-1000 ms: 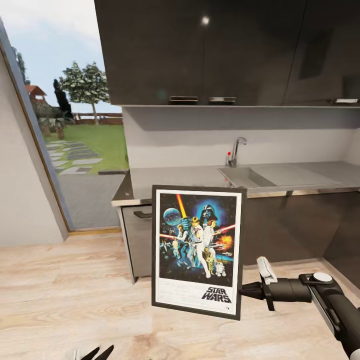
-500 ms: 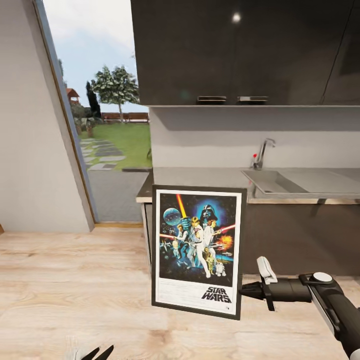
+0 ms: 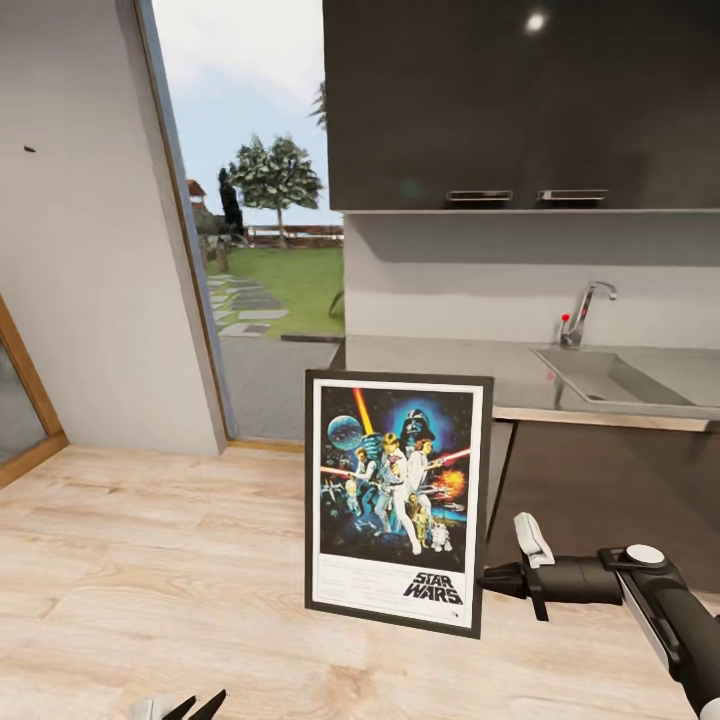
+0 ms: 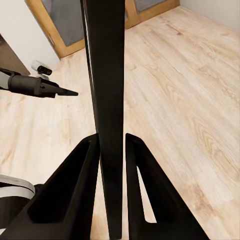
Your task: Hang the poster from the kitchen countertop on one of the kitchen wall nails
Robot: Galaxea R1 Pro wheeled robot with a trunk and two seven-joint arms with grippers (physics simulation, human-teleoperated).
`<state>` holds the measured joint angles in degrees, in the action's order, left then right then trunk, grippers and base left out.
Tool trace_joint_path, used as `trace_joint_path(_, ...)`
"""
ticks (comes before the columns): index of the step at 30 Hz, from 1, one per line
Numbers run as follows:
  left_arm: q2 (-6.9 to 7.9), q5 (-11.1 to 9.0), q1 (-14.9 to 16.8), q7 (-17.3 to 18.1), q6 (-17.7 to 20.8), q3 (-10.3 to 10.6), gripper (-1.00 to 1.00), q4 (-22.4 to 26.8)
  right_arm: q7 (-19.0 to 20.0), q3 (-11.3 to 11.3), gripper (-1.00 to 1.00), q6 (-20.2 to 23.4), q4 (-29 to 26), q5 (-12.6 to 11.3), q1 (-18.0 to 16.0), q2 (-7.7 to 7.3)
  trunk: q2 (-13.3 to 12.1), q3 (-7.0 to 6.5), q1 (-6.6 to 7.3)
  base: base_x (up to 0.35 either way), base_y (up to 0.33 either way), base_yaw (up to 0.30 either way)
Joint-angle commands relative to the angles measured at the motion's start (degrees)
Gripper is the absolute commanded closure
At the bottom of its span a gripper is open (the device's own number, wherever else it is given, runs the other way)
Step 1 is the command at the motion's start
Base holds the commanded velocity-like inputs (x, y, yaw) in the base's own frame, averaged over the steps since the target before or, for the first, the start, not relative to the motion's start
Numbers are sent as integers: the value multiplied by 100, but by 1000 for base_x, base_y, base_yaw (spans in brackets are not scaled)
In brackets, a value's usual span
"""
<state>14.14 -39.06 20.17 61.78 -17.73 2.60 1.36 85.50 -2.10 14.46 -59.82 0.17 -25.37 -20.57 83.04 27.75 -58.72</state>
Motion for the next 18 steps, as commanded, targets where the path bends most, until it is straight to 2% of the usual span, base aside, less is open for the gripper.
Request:
trace_joint_path(1, 1, -23, 4, -12, -32, 29, -100, -4, 37, -7, 100, 81, 1, -4, -4, 0, 4, 6, -1, 19, 16, 32)
trace_joint_path(8, 1, -23, 4, -32, -31, 30, -100, -4, 37, -9, 100, 82, 5, -7, -4, 0, 4, 6, -1, 6, 5, 11)
trace_joint_path(18, 1, -23, 4, -42, -29, 30, -100, -4, 37, -6, 100, 76, 5, -8, -4, 0, -397, -173, 219, 0, 0, 1)
